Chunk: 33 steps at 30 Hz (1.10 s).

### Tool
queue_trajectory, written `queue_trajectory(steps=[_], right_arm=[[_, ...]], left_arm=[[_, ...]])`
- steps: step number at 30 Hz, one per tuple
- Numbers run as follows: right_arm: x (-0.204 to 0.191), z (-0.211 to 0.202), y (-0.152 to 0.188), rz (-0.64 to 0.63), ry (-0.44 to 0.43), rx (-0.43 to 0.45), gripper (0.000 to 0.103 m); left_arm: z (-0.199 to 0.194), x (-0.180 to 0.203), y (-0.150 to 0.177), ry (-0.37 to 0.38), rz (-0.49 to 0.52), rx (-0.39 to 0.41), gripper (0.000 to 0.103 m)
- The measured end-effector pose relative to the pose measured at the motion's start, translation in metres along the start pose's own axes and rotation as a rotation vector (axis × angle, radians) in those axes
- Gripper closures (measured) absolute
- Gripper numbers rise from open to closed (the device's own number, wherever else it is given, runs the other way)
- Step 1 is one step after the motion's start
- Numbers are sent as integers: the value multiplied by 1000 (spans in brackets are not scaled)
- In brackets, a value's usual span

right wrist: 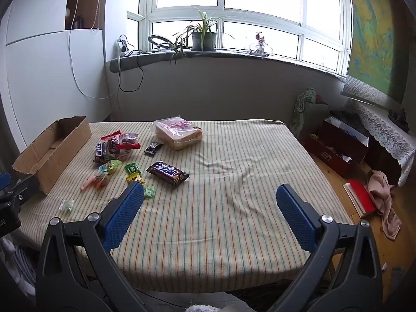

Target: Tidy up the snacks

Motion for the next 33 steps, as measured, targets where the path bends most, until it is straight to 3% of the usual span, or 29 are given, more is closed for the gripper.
queue_trajectory(steps=[33], right_arm=[[-6, 11, 9, -18, 8, -16, 0]], left_arm=[[5, -4, 0, -19, 12, -8, 0]])
Point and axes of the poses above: each gripper's, at about its wrist camera, not at the fingertips, and z roughly the way its jaws point, x to its right, y to its underside, the point moved 5 cm from there along z, roughly the way its jaws point, and after that the axes turned 7 degrees about z, right-handed, at the moved point
